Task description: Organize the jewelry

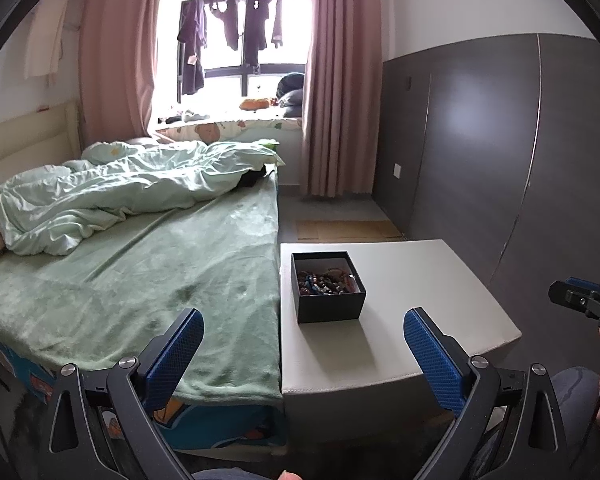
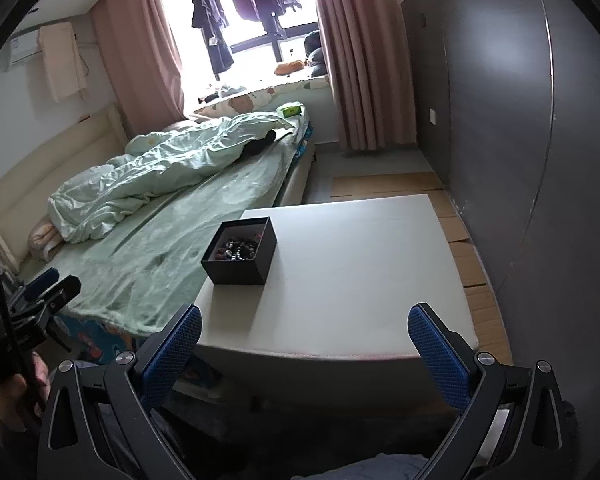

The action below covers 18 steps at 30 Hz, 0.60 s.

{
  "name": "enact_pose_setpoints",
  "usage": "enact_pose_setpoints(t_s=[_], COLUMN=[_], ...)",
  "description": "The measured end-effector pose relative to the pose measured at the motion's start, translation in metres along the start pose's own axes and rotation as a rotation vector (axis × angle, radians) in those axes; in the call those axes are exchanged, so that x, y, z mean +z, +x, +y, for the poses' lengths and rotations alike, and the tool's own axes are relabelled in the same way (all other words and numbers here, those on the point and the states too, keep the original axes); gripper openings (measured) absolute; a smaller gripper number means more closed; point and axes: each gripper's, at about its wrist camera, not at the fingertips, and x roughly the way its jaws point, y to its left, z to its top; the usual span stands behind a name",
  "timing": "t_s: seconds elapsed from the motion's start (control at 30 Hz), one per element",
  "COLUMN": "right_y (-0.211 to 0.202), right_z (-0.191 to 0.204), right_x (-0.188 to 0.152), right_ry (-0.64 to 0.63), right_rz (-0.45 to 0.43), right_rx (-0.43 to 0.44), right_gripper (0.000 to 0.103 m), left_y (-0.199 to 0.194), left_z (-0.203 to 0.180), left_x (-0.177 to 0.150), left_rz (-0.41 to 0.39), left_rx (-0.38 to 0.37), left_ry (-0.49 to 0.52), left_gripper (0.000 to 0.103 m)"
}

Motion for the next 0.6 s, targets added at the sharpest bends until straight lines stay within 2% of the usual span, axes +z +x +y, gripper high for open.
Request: enact_pose_setpoints(t_s=[0.6], right_y=[0.0002], right_z=[-0.0062], right_x=[0.0003], right_ry=[0.022], right_rz=[0.007], right_rx=[-0.006], right_gripper=[0.103], left_y=[-0.0019], left_z=[-0.0001], left_x=[-0.0015], left_rz=[-0.008], left_rx=[-0.007], left_ry=[0.002], left_gripper=[0.100])
